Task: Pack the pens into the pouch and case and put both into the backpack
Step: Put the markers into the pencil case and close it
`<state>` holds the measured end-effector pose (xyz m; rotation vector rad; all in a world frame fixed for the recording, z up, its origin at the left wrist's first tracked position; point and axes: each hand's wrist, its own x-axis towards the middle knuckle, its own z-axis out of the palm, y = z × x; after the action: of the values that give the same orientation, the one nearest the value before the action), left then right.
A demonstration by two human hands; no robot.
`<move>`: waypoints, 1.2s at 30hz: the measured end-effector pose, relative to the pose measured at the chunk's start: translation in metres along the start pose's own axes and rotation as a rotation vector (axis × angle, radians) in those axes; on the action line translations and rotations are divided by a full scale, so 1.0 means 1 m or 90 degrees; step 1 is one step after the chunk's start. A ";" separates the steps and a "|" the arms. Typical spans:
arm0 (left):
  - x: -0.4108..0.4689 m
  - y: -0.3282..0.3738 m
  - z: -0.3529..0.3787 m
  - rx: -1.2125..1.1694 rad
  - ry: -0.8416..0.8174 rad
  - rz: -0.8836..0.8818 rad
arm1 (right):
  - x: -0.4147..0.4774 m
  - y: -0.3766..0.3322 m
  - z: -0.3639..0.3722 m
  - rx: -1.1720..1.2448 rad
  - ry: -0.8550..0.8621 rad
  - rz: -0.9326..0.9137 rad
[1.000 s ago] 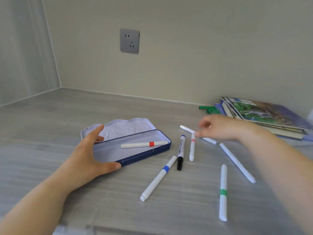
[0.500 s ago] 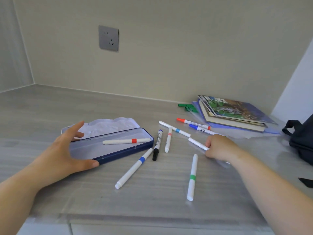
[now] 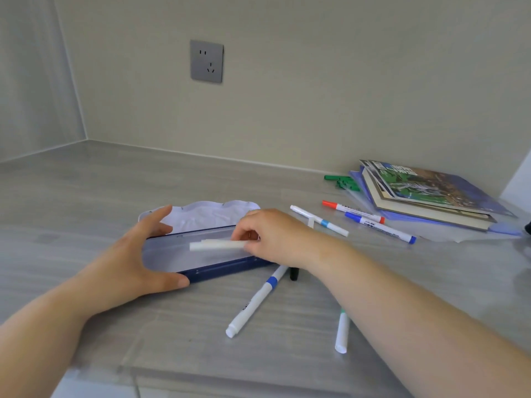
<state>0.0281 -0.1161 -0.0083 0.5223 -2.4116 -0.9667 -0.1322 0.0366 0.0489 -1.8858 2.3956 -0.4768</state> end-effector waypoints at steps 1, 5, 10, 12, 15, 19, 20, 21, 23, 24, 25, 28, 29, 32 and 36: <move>0.000 0.001 0.000 -0.001 -0.001 -0.002 | 0.001 0.001 0.003 0.003 -0.022 0.011; -0.001 0.002 -0.001 -0.004 -0.006 -0.007 | -0.005 0.000 0.001 0.104 0.011 0.057; -0.002 0.001 -0.002 -0.005 0.000 -0.009 | -0.039 0.004 -0.022 -0.022 0.078 0.026; -0.002 -0.001 -0.002 0.000 0.000 -0.011 | -0.064 0.014 -0.035 -0.077 0.020 0.025; -0.001 -0.001 -0.001 0.001 0.000 -0.014 | -0.105 0.030 -0.047 -0.106 -0.111 0.059; -0.001 0.000 -0.001 0.006 0.003 -0.015 | -0.130 0.037 -0.035 -0.183 -0.200 0.061; -0.002 0.000 -0.001 0.008 0.004 -0.018 | -0.130 0.037 -0.031 -0.200 -0.177 0.050; -0.003 0.000 0.000 0.010 0.007 -0.021 | -0.128 0.037 -0.028 -0.215 -0.153 0.040; -0.004 0.001 0.000 0.009 0.016 -0.022 | -0.122 0.033 -0.024 -0.225 -0.111 0.019; -0.004 0.002 0.001 0.008 0.017 -0.022 | -0.118 0.029 -0.024 -0.221 -0.078 -0.006; -0.004 0.003 0.001 0.007 0.016 -0.023 | -0.113 0.025 -0.023 -0.219 -0.049 -0.041; -0.005 0.004 0.000 0.000 0.010 -0.028 | -0.092 0.007 -0.018 -0.221 -0.009 -0.137; -0.005 0.005 0.000 0.000 0.007 -0.030 | -0.083 0.001 -0.015 -0.228 -0.015 -0.156; -0.005 0.005 -0.001 0.001 0.001 -0.032 | -0.063 -0.007 0.000 -0.272 -0.059 -0.197; -0.006 0.006 -0.001 0.000 -0.001 -0.029 | -0.053 -0.012 0.016 -0.344 -0.076 -0.209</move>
<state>0.0320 -0.1095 -0.0051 0.5780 -2.4110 -0.9867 -0.1035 0.0819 0.0297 -2.4486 2.2979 0.3098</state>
